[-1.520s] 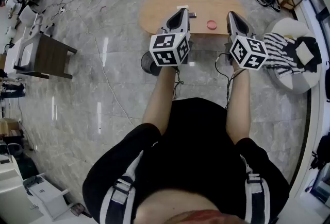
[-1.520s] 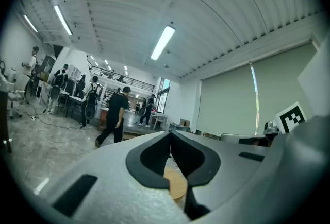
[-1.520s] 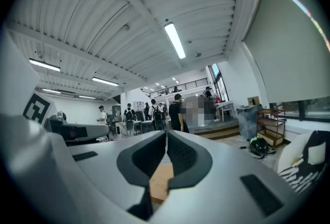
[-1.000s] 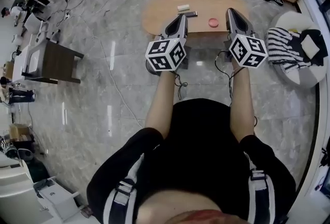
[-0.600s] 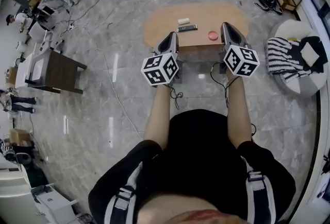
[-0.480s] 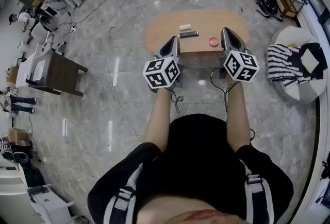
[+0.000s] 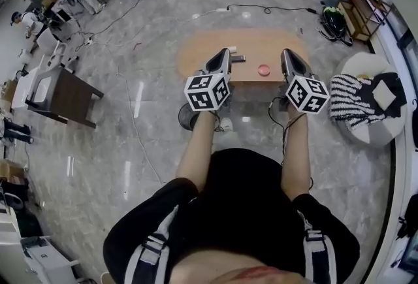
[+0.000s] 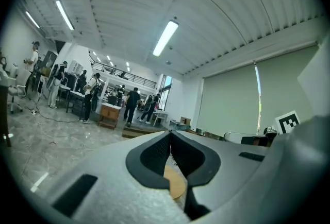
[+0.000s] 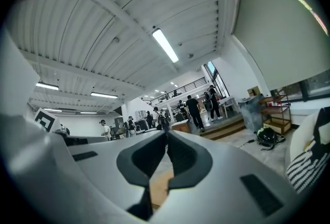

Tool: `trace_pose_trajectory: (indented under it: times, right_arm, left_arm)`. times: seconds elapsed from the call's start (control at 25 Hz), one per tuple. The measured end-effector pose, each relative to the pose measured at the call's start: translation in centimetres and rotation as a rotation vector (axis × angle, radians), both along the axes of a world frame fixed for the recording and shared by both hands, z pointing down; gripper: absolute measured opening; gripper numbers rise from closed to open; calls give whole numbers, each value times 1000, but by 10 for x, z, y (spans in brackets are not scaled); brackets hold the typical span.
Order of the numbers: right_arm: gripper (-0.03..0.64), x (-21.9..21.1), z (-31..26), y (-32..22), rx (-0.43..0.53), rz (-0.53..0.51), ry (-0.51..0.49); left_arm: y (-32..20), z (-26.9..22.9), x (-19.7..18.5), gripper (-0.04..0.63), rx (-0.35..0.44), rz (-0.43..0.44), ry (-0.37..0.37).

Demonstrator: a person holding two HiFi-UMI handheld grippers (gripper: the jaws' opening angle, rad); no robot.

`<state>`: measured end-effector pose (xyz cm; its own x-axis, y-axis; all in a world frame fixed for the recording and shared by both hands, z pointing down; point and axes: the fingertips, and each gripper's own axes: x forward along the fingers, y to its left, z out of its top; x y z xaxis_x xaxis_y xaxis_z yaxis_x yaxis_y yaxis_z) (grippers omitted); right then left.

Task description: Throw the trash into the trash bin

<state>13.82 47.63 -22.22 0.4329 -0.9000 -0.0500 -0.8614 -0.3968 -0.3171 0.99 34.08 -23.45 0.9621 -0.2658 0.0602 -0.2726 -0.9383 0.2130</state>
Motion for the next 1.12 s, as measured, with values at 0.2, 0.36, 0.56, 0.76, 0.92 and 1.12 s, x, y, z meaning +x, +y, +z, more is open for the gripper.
trace_pose_trajectory:
  times: [0.2, 0.36, 0.56, 0.76, 0.92, 1.12]
  right_arm:
    - [17, 31, -10, -3, 10, 39, 30]
    - [17, 50, -3, -22, 2, 36, 20]
    - [17, 73, 19, -69, 1, 2, -38]
    - [17, 78, 50, -125, 1, -46, -111]
    - [17, 95, 84, -167, -47, -73, -166]
    - [17, 117, 108, -230, -122, -87, -206]
  left_arm:
    - [-13, 3, 29, 9, -4, 25, 18]
    - [-36, 10, 48, 9, -20, 17, 13]
    - [-75, 23, 71, 9, -21, -5, -30]
    - [-127, 49, 79, 9, -33, -38, -84]
    - [-167, 88, 97, 9, -90, -66, -156]
    - [-227, 108, 121, 9, -136, -55, -188]
